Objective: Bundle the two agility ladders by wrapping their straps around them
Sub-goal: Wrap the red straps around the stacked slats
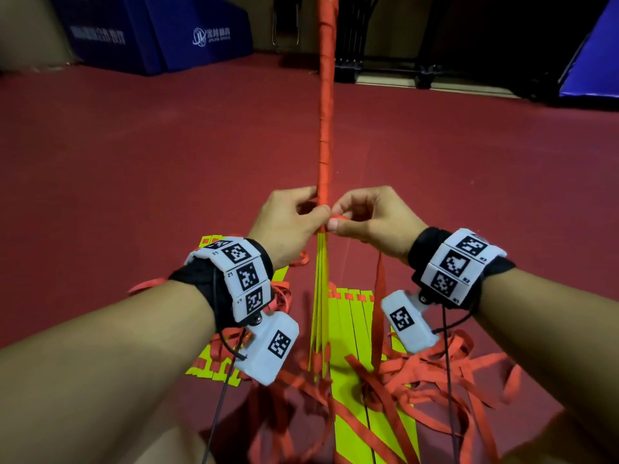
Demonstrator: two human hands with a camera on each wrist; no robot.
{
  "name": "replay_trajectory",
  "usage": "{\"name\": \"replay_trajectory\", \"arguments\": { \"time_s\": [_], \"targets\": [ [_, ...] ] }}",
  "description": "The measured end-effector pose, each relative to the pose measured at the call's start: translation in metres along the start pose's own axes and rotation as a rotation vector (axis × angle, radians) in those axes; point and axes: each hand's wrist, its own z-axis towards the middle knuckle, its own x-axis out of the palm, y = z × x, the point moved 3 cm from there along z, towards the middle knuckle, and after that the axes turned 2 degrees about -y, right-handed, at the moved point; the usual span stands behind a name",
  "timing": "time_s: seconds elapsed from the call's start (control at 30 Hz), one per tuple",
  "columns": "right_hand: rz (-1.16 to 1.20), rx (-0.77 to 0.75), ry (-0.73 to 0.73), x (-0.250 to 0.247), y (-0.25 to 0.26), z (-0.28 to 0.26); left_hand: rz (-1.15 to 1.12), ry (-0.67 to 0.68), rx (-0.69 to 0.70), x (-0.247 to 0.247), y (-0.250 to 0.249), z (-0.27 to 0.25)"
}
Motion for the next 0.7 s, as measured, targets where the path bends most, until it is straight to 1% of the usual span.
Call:
{"name": "replay_trajectory", "arguments": {
  "time_s": [0.13, 0.2, 0.3, 0.37, 0.5, 0.6, 0.7],
  "targets": [
    [-0.127, 0.034, -0.042, -0.0013, -0.0078, 0.0029, -0.076, 0.011, -0.022, 0.0061, 0.0053, 0.0039],
    [-0.141, 0.049, -0.056, -0.0026, -0.0076, 0.0027, -0.111, 0.014, -0.037, 0.0072, 0.0079, 0.0065],
    [-0.16, 0.056, -0.022, -0.0027, -0.005, 0.0012, -0.184, 0.07, -0.039, 0.0098, 0.0077, 0.0062],
    [-0.132, 0.045, 0.011, -0.0015, -0.003, -0.0007, -0.236, 0.104, -0.042, 0.0114, 0.009, 0.0047],
    [-0.126, -0.031, 0.051, -0.0002, 0.0012, -0.005, -0.29, 0.136, -0.036, 0.0083, 0.0098, 0.0013],
    [-0.11, -0.058, 0.053, 0.0001, 0.0012, -0.0055, -0.342, 0.105, -0.044, 0.0069, 0.0079, 0.0011],
    [-0.058, 0.0, 0.059, -0.0006, 0.0011, -0.0046, -0.349, 0.048, -0.073, 0.0052, 0.0083, 0.0035]
  ]
}}
